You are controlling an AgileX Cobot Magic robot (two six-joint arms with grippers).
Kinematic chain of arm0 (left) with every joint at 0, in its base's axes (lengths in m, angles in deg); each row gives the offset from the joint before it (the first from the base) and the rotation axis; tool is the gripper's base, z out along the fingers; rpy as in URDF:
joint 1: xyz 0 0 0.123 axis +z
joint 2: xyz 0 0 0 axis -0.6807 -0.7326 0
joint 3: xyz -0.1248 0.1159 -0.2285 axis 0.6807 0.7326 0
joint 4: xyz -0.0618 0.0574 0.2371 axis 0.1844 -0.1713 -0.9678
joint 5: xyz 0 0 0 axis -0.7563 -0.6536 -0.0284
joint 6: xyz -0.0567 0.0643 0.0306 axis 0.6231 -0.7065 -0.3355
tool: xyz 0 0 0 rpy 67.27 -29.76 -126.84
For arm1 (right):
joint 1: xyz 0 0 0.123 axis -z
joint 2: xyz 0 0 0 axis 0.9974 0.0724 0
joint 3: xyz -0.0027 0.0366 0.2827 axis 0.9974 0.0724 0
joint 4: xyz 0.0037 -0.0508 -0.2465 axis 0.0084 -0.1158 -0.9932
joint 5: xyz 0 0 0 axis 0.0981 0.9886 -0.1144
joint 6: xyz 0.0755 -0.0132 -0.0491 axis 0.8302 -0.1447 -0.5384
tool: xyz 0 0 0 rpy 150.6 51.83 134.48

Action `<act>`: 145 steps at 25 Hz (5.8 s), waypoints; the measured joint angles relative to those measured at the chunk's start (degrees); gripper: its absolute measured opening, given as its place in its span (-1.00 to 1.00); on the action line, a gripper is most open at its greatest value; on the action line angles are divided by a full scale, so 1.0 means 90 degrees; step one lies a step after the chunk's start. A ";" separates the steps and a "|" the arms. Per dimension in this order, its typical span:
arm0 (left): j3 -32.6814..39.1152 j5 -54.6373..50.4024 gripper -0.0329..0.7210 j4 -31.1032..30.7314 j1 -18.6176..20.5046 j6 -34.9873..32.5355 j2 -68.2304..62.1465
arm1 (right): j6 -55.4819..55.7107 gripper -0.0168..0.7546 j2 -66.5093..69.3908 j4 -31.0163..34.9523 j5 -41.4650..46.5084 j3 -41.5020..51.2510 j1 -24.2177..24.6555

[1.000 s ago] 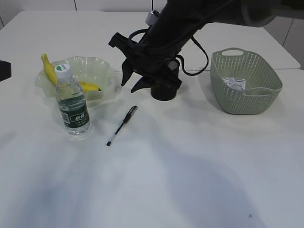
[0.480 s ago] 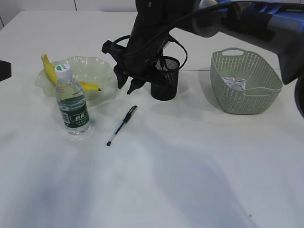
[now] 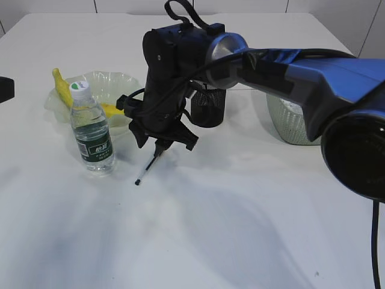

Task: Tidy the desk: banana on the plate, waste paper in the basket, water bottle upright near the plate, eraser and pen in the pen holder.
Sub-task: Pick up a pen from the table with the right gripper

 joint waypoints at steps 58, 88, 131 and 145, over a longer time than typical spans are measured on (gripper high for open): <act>0.0000 -0.0315 0.55 0.0000 0.0000 0.0000 0.0000 | 0.0494 -0.13 0.1420 -0.0550 0.0994 -0.1816 -0.0013; 0.0000 -0.0329 0.55 0.0000 0.0000 0.0000 0.0000 | 0.0163 -0.53 0.1471 -0.0574 0.0997 -0.1820 -0.0013; 0.0000 -0.0476 0.55 0.0000 0.0000 0.0000 0.0000 | -0.4752 -0.86 0.1194 -0.0351 0.1039 -0.2188 -0.0013; 0.0000 -0.0476 0.55 0.0000 0.0000 0.0000 0.0000 | -0.6305 -0.86 0.0908 -0.0244 0.1039 -0.2192 -0.0013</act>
